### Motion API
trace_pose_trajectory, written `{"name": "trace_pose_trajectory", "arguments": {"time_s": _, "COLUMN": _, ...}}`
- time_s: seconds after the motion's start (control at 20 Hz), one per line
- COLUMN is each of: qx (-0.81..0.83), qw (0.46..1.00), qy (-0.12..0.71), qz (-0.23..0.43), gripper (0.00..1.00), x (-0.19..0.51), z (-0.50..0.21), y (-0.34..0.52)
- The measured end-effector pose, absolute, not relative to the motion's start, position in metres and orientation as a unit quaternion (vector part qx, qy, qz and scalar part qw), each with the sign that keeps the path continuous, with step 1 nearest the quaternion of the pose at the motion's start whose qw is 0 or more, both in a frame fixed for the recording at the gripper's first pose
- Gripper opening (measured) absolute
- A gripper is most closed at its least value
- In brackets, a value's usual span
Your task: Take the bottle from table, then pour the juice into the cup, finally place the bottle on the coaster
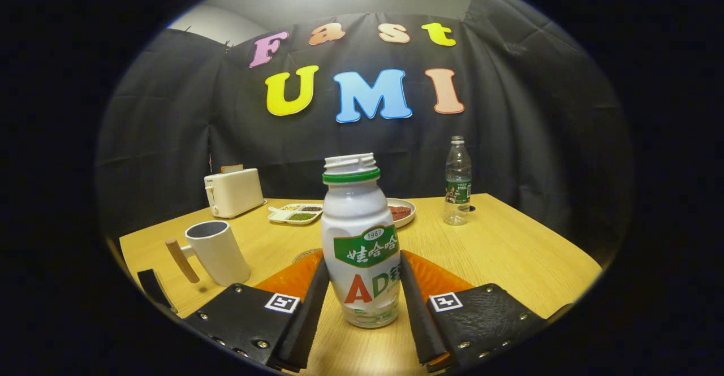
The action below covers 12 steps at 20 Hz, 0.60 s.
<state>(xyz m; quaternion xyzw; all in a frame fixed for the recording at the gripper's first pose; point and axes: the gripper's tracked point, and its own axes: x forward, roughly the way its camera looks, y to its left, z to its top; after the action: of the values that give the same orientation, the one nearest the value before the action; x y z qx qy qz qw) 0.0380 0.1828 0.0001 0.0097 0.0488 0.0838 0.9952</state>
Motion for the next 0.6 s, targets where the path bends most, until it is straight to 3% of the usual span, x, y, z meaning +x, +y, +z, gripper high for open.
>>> {"name": "trace_pose_trajectory", "arguments": {"time_s": 0.6, "qx": -0.191, "qw": 0.981, "qy": 0.019, "qz": 0.034, "gripper": 0.69, "x": 0.046, "z": 0.029, "y": 0.214}}
